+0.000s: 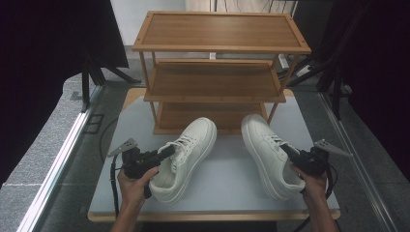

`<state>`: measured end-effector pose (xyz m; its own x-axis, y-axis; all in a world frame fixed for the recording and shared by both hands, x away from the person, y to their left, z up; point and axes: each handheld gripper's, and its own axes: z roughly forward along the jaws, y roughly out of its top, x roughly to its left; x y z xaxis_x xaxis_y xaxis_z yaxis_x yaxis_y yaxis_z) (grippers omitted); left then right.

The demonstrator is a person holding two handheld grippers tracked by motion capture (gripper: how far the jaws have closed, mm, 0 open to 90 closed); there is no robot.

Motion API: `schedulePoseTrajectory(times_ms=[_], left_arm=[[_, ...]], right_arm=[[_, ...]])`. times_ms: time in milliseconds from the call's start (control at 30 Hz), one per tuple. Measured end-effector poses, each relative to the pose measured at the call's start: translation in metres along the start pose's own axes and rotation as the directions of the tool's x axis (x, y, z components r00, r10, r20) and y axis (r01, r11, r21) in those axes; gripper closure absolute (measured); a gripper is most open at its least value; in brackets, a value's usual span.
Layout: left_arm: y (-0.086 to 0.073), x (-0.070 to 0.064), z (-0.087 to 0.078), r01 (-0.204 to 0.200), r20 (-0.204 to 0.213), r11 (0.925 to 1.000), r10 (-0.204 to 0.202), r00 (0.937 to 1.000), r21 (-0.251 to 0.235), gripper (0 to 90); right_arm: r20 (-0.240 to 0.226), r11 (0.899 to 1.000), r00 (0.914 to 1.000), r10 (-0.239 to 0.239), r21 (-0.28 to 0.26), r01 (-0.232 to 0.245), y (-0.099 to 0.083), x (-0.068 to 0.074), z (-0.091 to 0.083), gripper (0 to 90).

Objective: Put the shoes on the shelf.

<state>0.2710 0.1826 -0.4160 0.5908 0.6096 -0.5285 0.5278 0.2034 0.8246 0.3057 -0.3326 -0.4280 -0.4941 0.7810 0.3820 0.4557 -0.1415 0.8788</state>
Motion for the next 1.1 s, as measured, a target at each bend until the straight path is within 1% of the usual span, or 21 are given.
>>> schedulePoseTrajectory(times_ms=[133,200,367,533,633,700,833,900,933,1000,1033,1100], left_arm=[[0.001,0.002,-0.003,0.022,0.021,0.9996,-0.021,0.9996,-0.02,79.3],[0.002,0.002,-0.005,0.028,0.033,0.9992,-0.027,0.9991,-0.029,79.3],[0.007,0.0,-0.012,0.036,0.047,0.9975,-0.033,0.9983,-0.061,79.4],[0.011,-0.001,-0.015,0.054,0.056,0.9951,-0.049,0.9972,-0.084,79.3],[0.016,-0.003,-0.013,0.049,0.053,0.9944,-0.045,0.9976,-0.093,79.4],[0.02,-0.005,-0.012,0.044,0.051,0.9942,-0.039,0.9979,-0.099,79.3],[0.026,-0.007,-0.009,0.052,0.063,0.992,-0.045,0.997,-0.115,79.4],[0.03,-0.007,-0.007,0.063,0.074,0.9908,-0.054,0.9958,-0.12,79.3],[0.032,-0.008,-0.006,0.065,0.078,0.9901,-0.056,0.9954,-0.125,79.3],[0.038,-0.01,-0.004,0.058,0.084,0.9901,-0.048,0.9953,-0.128,79.3],[0.042,-0.011,-0.003,0.054,0.084,0.9903,-0.043,0.9955,-0.128,79.4],[0.05,-0.014,-0.001,0.05,0.079,0.989,-0.039,0.9961,-0.139,79.4]], right_arm=[[-0.03,0.999,0.9992,0.028,-0.018,-0.028,0.0,0.001,-0.001,83.2],[-0.035,0.999,0.9986,0.04,-0.027,-0.041,-0.001,0.001,-0.001,83.2],[-0.037,0.997,0.9974,0.062,-0.049,-0.063,0.001,0.001,-0.005,83.1],[-0.044,0.995,0.9973,0.058,-0.075,-0.061,0.007,0.006,-0.011,83.2],[-0.046,0.995,0.9978,0.047,-0.088,-0.051,0.012,0.012,-0.01,83.1],[-0.059,0.993,0.9971,0.047,-0.103,-0.053,0.017,0.017,-0.009,83.2],[-0.076,0.991,0.9965,0.035,-0.129,-0.045,0.028,0.023,-0.009,83.2],[-0.082,0.987,0.9959,0.038,-0.152,-0.05,0.034,0.026,-0.009,83.2],[-0.089,0.985,0.9948,0.05,-0.162,-0.064,0.037,0.028,-0.009,83.2],[-0.095,0.982,0.9938,0.057,-0.174,-0.073,0.045,0.031,-0.006,83.2],[-0.097,0.982,0.9933,0.063,-0.171,-0.079,0.048,0.033,-0.006,83.2],[-0.09,0.982,0.9943,0.057,-0.176,-0.072,0.055,0.038,-0.004,83.2]])
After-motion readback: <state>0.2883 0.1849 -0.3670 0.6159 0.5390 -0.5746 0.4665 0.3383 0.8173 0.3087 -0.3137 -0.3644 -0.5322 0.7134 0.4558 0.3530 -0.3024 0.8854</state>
